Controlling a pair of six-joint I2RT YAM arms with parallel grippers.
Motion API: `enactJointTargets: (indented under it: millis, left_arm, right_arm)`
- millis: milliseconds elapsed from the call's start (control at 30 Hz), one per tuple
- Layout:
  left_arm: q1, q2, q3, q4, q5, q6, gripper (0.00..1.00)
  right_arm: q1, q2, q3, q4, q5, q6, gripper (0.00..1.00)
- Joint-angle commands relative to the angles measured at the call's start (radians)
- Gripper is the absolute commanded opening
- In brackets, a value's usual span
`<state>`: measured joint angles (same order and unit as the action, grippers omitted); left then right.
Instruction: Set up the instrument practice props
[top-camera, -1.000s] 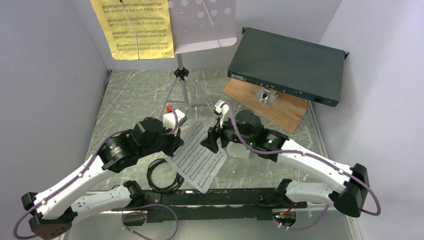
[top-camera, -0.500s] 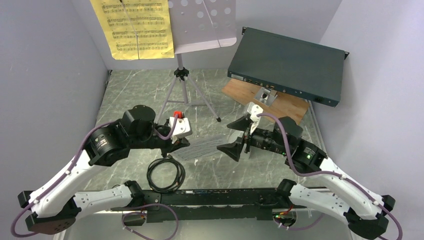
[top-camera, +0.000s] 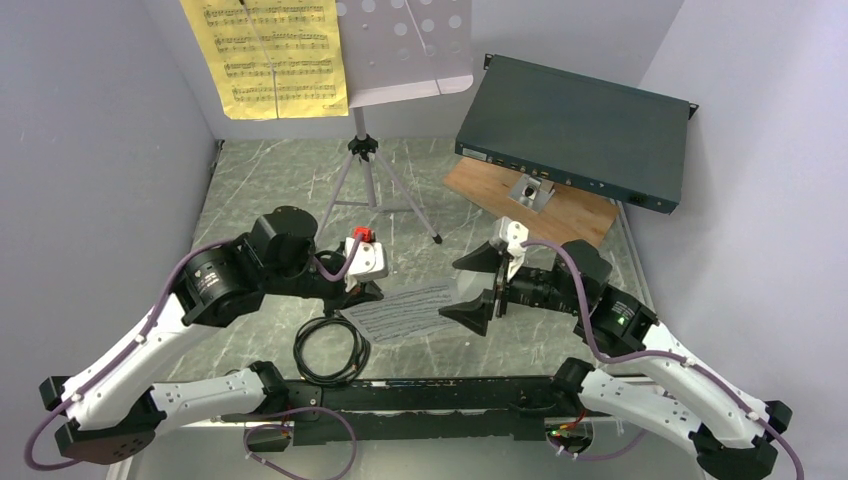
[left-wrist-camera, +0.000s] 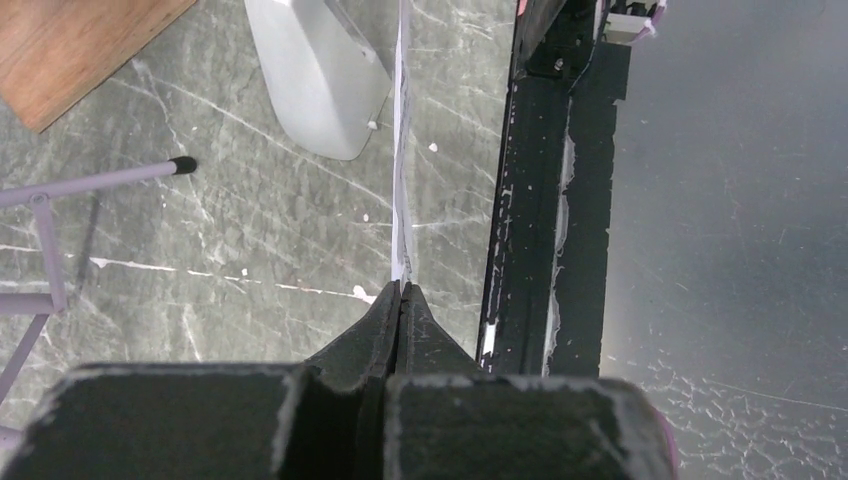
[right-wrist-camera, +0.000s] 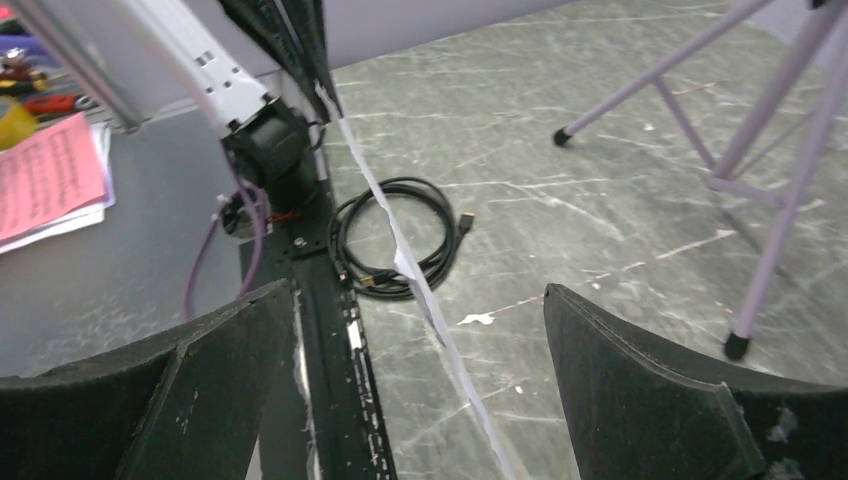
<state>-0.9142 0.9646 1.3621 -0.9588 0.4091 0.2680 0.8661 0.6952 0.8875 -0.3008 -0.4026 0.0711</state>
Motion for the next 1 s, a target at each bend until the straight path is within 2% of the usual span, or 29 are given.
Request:
enactJointTargets:
  millis: [0, 267, 400, 533, 700, 767, 800, 833, 867, 900, 967]
  left_arm:
    - [-0.004, -0.034, 0.042, 0.009, 0.106, 0.024, 0.00]
    - [-0.004, -0.074, 0.074, -0.019, 0.232, 0.015, 0.00]
    - [-0.004, -0.099, 0.078, -0.013, 0.280, 0.006, 0.00]
    - [-0.004, -0.119, 0.077, 0.003, 0.290, -0.006, 0.00]
    - [-0.004, -0.118, 0.070, 0.047, 0.233, -0.061, 0.00]
    - [-0.005, -0.118, 0.062, 0.100, 0.057, -0.146, 0.03]
    - [-0.005, -0.117, 0.064, 0.117, -0.077, -0.207, 0.22]
    - [-0.004, -0.113, 0.077, 0.123, -0.234, -0.308, 0.53]
    - [-0.004, -0.111, 0.090, 0.120, -0.372, -0.376, 0.80]
    - [-0.005, -0.113, 0.100, 0.117, -0.556, -0.446, 0.96]
    - [-0.004, -0.133, 0.097, 0.121, -0.701, -0.567, 0.99]
  right_arm:
    - [-0.011, 0.017, -0.032, 0.087, -0.172, -0.009, 0.97]
    - [-0.040, 0.060, -0.091, 0.235, -0.398, 0.050, 0.83]
    - [-0.044, 0.101, -0.095, 0.279, -0.493, 0.075, 0.71]
    - [-0.047, 0.099, -0.091, 0.290, -0.522, 0.088, 0.49]
    - [-0.050, 0.097, -0.086, 0.295, -0.528, 0.117, 0.00]
    - [-0.059, 0.098, -0.080, 0.295, -0.507, 0.146, 0.00]
    - [-0.068, 0.096, -0.077, 0.324, -0.491, 0.169, 0.00]
    - [-0.081, 0.098, -0.070, 0.332, -0.463, 0.199, 0.00]
    - [-0.103, 0.101, -0.065, 0.338, -0.442, 0.228, 0.00]
    - [-0.131, 0.107, -0.062, 0.356, -0.441, 0.262, 0.00]
    - [-0.195, 0.118, -0.060, 0.414, -0.460, 0.347, 0.00]
